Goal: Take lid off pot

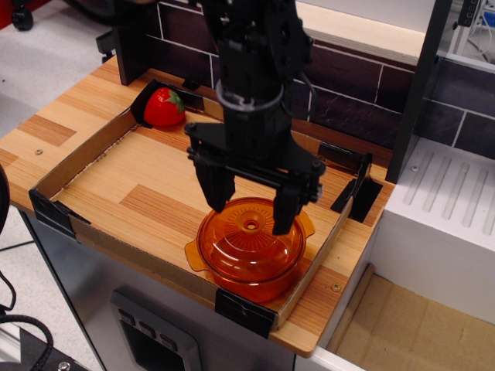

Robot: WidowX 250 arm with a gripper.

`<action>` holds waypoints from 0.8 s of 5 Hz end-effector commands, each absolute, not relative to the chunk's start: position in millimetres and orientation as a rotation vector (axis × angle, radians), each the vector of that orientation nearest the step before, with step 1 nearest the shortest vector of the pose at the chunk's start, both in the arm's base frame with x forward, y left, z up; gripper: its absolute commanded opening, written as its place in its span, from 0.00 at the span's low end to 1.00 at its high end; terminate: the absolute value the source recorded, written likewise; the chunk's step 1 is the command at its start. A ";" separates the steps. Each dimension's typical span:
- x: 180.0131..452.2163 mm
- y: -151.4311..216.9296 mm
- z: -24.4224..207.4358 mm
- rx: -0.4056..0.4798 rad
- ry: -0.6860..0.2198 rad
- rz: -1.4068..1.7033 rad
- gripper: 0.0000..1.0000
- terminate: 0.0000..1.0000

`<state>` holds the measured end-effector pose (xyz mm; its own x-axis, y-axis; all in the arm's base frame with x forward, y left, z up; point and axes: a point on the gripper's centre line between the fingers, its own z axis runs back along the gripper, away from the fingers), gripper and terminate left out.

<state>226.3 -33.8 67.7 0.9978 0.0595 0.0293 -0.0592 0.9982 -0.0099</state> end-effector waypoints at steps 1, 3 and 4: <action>229.8 -35.9 64.6 -0.004 -0.055 0.062 1.00 0.00; 228.9 -35.5 58.5 0.001 -0.068 0.057 0.00 0.00; 228.3 -34.0 56.9 0.006 -0.073 0.052 0.00 0.00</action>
